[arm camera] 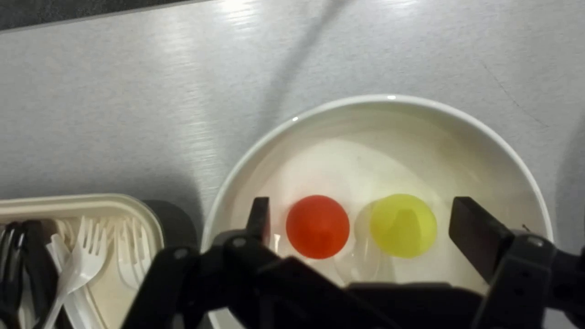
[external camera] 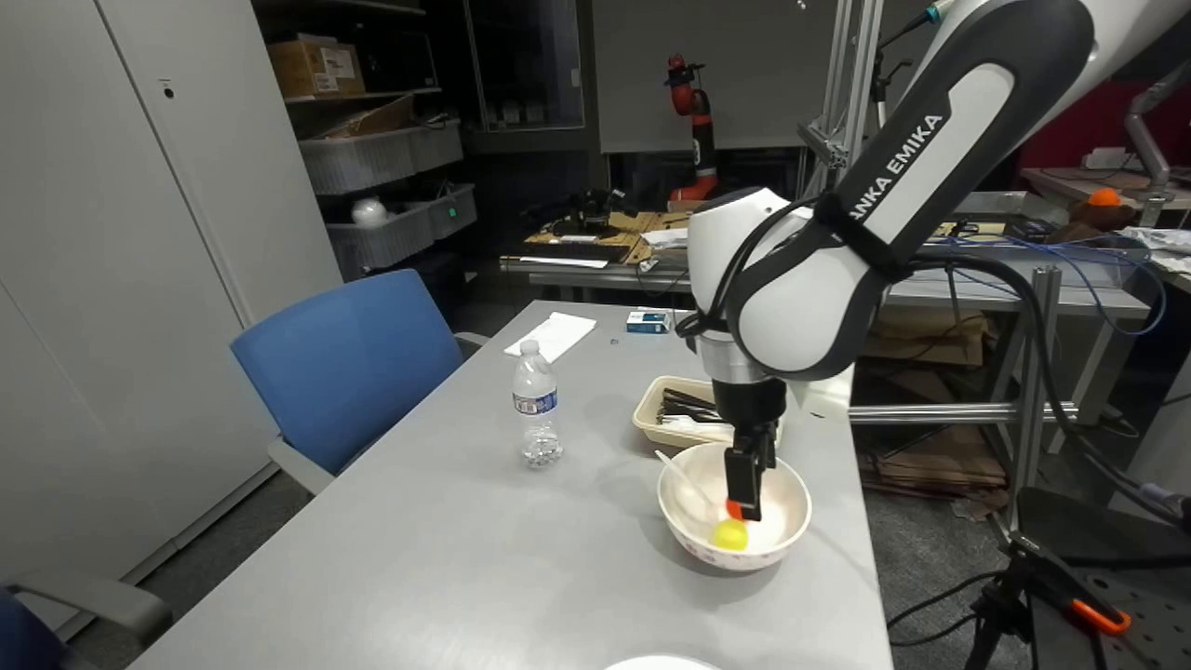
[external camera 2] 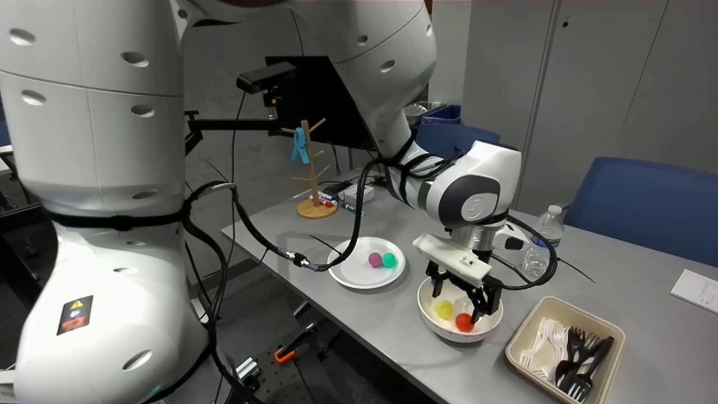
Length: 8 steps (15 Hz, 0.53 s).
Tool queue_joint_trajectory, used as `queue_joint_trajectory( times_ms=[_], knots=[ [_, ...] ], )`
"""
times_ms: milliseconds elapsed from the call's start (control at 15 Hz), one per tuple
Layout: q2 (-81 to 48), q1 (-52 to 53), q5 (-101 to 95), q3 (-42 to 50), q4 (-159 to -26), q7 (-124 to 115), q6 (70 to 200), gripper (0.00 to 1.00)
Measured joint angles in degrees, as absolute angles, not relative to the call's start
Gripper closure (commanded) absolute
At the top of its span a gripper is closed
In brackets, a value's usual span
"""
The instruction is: Move the balls from the bowl to the plate
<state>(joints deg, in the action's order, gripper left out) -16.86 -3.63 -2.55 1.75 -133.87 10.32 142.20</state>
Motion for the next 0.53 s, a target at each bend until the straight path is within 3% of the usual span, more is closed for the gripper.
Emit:
queue_joint_trajectory(
  times_ms=[533],
  knots=[
    [-19.65, -5.11, -5.95, -0.06, -133.79, 24.71, 148.89, 0.0]
  ],
)
